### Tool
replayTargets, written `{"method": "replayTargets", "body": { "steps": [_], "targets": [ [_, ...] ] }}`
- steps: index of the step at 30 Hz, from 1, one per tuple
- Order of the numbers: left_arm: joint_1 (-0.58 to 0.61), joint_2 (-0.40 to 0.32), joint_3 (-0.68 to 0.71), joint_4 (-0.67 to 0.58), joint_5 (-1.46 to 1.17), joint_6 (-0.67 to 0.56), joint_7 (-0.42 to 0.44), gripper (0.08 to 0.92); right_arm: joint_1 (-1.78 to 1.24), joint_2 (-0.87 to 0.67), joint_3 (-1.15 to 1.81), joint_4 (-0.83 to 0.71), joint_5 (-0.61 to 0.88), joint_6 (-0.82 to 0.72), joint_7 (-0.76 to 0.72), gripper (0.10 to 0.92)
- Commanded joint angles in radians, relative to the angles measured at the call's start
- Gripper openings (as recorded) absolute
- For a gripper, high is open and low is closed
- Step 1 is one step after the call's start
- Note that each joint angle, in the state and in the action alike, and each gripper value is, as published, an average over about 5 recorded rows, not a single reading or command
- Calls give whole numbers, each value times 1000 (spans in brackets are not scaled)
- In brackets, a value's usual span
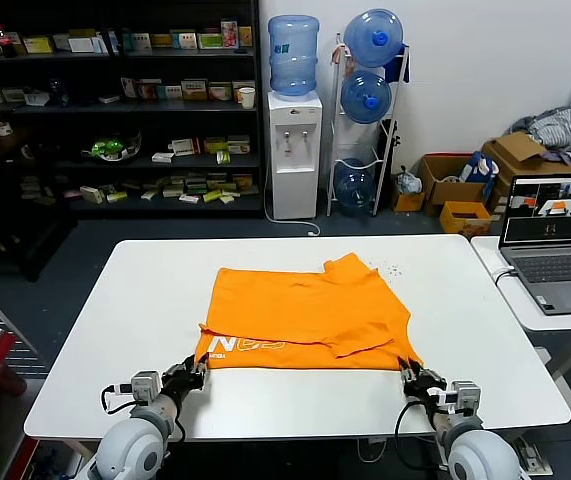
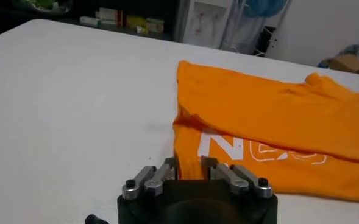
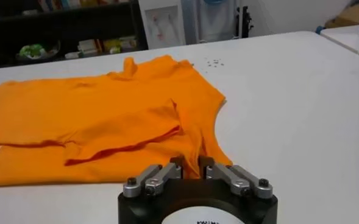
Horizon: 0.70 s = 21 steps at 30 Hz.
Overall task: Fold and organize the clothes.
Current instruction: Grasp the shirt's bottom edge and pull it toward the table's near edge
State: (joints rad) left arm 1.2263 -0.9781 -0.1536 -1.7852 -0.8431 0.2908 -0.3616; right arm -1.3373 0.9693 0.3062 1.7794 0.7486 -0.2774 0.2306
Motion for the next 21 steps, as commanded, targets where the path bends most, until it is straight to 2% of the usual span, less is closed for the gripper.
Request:
{"method": "replayTargets", "body": {
  "steps": [1, 7, 14, 21],
  "targets": [
    [1, 0, 0, -3, 1, -1, 1, 256, -7, -6, 6, 19, 7, 21, 3, 147],
    [13, 13, -10, -37, -9, -3, -8, 105, -66, -52, 38, 97, 46, 31, 19, 124],
    [71, 94, -48, -149, -138, 8, -53, 92, -234, -119, 111, 221, 106, 21, 42, 124],
    [150, 151, -79, -239, -227, 23, -98, 92, -394, -132, 168, 277, 93, 22, 45, 124]
  ]
}}
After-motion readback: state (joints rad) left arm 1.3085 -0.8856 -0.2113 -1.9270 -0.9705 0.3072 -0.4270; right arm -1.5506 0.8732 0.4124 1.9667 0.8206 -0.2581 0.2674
